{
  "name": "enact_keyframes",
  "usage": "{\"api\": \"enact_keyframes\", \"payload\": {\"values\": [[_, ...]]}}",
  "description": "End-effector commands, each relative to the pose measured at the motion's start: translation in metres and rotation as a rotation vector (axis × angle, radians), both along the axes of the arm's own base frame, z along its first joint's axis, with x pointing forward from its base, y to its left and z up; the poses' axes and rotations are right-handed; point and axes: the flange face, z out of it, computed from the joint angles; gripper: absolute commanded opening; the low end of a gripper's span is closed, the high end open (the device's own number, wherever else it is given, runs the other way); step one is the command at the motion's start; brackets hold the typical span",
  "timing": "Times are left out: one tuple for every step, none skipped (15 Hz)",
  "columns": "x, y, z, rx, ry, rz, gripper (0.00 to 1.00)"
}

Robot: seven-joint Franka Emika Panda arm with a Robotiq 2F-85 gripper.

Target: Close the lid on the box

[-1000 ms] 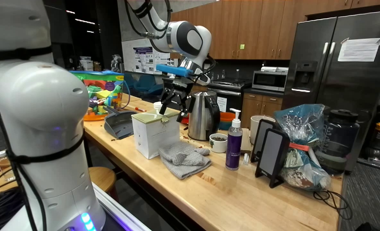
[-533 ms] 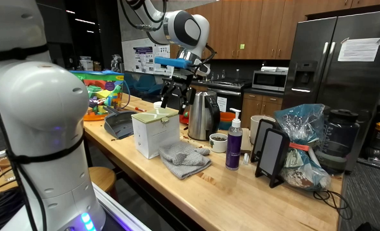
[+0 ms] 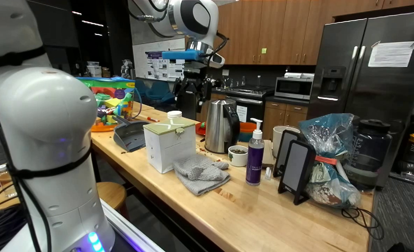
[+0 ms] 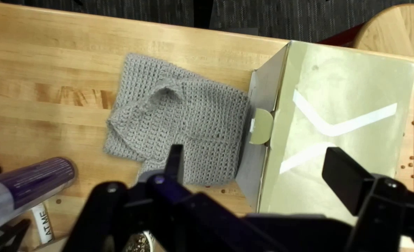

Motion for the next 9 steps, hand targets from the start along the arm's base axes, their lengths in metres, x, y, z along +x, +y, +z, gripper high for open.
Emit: {"api": "enact_keyframes", "payload": {"values": [[-0.015, 0.007, 0.017, -0.043, -0.063, 0.007, 1.00], [-0.017, 0.009, 0.020, -0.047, -0.076, 0.012, 1.00], [-0.020, 0.010, 0.022, -0.051, -0.089, 0.017, 1.00], [-0.022, 0.011, 0.024, -0.056, -0.102, 0.019, 1.00], [-0.024, 0.012, 0.025, -0.061, -0.115, 0.022, 1.00], [-0.028, 0.013, 0.027, -0.066, -0.127, 0.022, 1.00], [-0.030, 0.013, 0.028, -0.070, -0.139, 0.022, 1.00], [-0.033, 0.013, 0.028, -0.076, -0.150, 0.022, 1.00], [-0.036, 0.013, 0.027, -0.082, -0.160, 0.023, 1.00]]}}
